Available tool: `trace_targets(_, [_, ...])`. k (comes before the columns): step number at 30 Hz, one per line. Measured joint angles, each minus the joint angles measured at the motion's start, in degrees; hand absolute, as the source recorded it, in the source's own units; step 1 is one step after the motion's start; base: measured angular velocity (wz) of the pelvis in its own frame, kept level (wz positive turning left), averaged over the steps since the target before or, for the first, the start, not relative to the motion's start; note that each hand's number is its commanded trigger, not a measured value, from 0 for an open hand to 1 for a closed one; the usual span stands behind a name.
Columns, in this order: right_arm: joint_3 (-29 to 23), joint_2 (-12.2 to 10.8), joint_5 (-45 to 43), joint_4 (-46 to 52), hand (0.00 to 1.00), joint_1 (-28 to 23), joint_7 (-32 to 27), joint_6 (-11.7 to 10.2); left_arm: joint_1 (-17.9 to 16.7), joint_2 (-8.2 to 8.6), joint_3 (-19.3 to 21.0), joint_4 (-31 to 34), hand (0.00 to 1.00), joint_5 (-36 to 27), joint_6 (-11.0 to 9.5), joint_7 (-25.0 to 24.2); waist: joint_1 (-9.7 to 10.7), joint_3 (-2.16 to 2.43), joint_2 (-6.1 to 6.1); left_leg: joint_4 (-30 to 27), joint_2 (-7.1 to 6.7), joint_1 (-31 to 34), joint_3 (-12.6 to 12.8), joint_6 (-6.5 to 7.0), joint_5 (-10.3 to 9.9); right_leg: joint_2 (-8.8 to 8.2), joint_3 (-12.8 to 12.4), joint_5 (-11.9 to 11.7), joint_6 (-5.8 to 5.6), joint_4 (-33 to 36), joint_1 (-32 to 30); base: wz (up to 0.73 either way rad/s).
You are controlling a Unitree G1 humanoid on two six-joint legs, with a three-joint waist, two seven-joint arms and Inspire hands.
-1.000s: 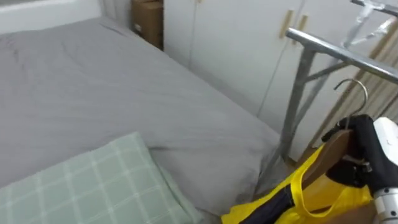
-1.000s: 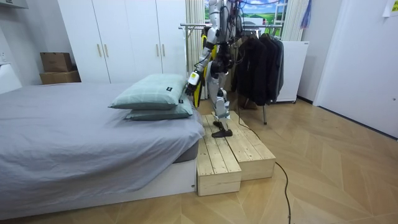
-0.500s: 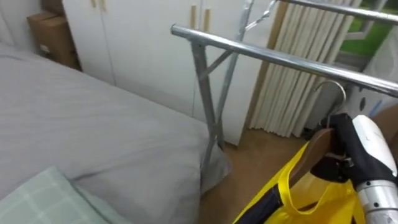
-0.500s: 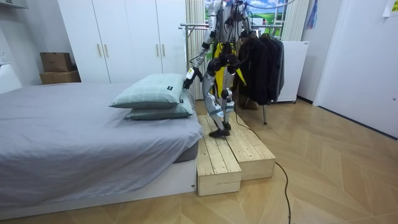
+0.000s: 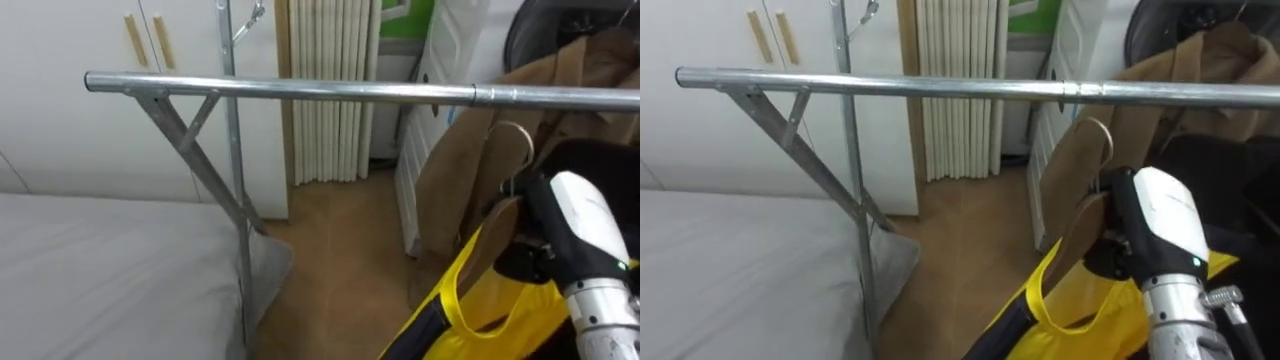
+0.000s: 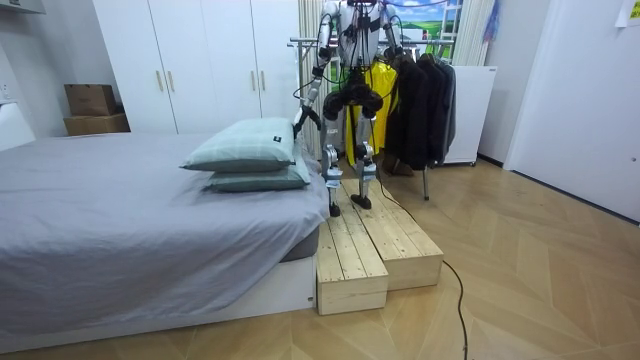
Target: Hang clothes
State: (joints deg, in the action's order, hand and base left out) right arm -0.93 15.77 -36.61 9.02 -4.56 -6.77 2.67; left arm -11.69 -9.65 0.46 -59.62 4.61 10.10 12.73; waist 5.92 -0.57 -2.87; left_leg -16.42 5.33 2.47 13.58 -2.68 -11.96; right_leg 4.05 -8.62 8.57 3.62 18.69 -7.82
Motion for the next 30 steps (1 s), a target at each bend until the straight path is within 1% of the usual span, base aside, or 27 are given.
trace_targets(3, [0.27,-0.16,0.00,0.00,1.00,0.00,0.64,0.44,0.62,-0.02,-1.19,0.00,0.00,0.01,0.96,0.00,0.00,-0.20,0.29,0.49,-0.18,-0.08,0.80,0.18,-0.06,0.00,-1.02,0.16,-0.33,-0.06,-0.46,-0.15])
trace_targets(5, [0.61,-0.21,-0.20,0.12,1.00,-0.01,1.32,1.06,0.82,-0.02,-1.28,-0.03,0.00,0.00,1.05,0.01,-0.17,-0.21,0.26,1.08,-0.24,-0.12,1.96,0.19,-0.07,0.16,-2.15,0.21,-0.42,-0.04,-1.06,-0.23])
trace_targets(7, [0.91,-0.22,-0.24,1.07,1.00,-0.70,1.86,1.23,0.82,-0.02,-1.37,-0.39,0.00,-0.06,1.05,0.00,-0.28,-0.30,0.39,1.22,-0.11,-0.26,3.03,0.43,-0.24,0.38,-2.89,0.20,-0.44,0.01,-1.45,-0.30])
trace_targets(9, [1.38,-0.21,-0.13,2.17,1.00,-1.33,2.08,1.26,0.82,-0.03,-1.38,-0.92,0.00,-0.06,1.04,-0.01,-1.00,-0.34,0.34,2.59,-0.16,-0.69,4.92,0.44,-0.29,0.67,-4.00,0.22,-0.49,0.06,-2.30,-0.37])
trace_targets(10, [1.61,-0.22,-0.16,2.25,1.00,-1.32,2.08,1.26,0.84,-0.03,-1.37,-0.98,0.00,-0.06,1.02,-0.01,-1.17,-0.34,0.32,2.94,-0.22,-0.81,5.16,0.43,-0.27,0.71,-4.30,0.23,-0.50,0.07,-2.44,-0.32])
trace_targets(12, [2.40,-0.21,-0.53,2.32,1.00,-1.31,2.23,1.19,0.90,-0.10,-1.19,-1.15,0.00,-0.06,0.68,-0.20,-2.03,-0.38,0.16,3.84,-0.22,-1.64,6.56,0.41,-0.28,1.15,-5.64,0.28,-0.59,0.03,-2.49,-0.27])
trace_targets(15, [2.82,-0.21,-1.96,2.61,1.00,-1.29,2.90,1.20,0.97,-0.27,-1.20,-1.62,0.00,-0.04,0.41,-0.77,-2.24,-0.35,-0.18,4.45,-0.30,-2.23,6.46,0.40,-0.27,1.19,-5.70,0.31,-0.62,-0.21,-1.70,-0.03])
trace_targets(16, [2.86,-0.21,-1.89,3.21,1.00,-1.27,3.28,1.23,0.95,-0.42,-1.18,-2.23,0.00,-0.05,-0.39,-0.92,-2.24,-0.38,-0.57,4.60,-0.36,-2.28,6.40,0.40,-0.27,1.32,-5.49,0.31,-0.62,-0.35,-1.53,0.06])
trace_targets(19, [2.84,-0.21,-1.74,4.64,1.00,-1.27,3.78,1.24,0.74,-0.67,-1.15,-2.32,0.00,0.04,-1.18,-0.92,-2.83,-0.43,-1.44,4.81,-0.37,-2.72,6.17,0.40,-0.27,1.35,-5.38,0.31,-0.62,-1.43,-1.00,0.05])
trace_targets(21, [2.84,-0.21,-1.68,6.16,1.00,-1.19,3.86,1.23,0.63,-0.83,-1.11,-2.30,0.00,0.07,-1.39,-0.96,-3.34,-0.21,-1.97,5.06,-0.37,-3.34,5.89,0.40,-0.27,1.19,-5.08,0.23,-0.71,-3.15,0.37,0.09])
trace_targets(24, [2.84,-0.21,-1.82,7.46,1.00,-1.06,3.86,1.16,0.63,-0.90,-1.12,-2.26,0.00,0.09,-1.58,-1.11,-4.16,-0.15,-2.14,5.25,-0.37,-4.16,5.68,0.40,-0.28,1.06,-4.70,-0.12,-0.77,-4.21,1.65,0.04])
trace_targets(27, [2.85,-0.21,-1.91,7.49,1.00,-1.06,3.84,1.09,0.64,-1.12,-1.99,-1.98,0.00,0.09,-1.94,-1.17,-4.28,-0.11,-2.19,5.30,-0.43,-4.13,4.84,0.40,-0.28,0.84,-3.68,-0.15,-0.77,-4.40,1.92,0.13])
trace_targets(30, [2.85,-0.23,-1.98,7.48,1.00,-1.10,3.67,1.07,0.73,-1.19,-2.46,-1.71,0.00,0.12,-1.93,-1.20,-4.04,-0.17,-2.08,5.20,-0.43,-3.95,4.51,0.40,-0.28,0.75,-3.43,-0.16,-0.74,-4.73,2.05,0.04])
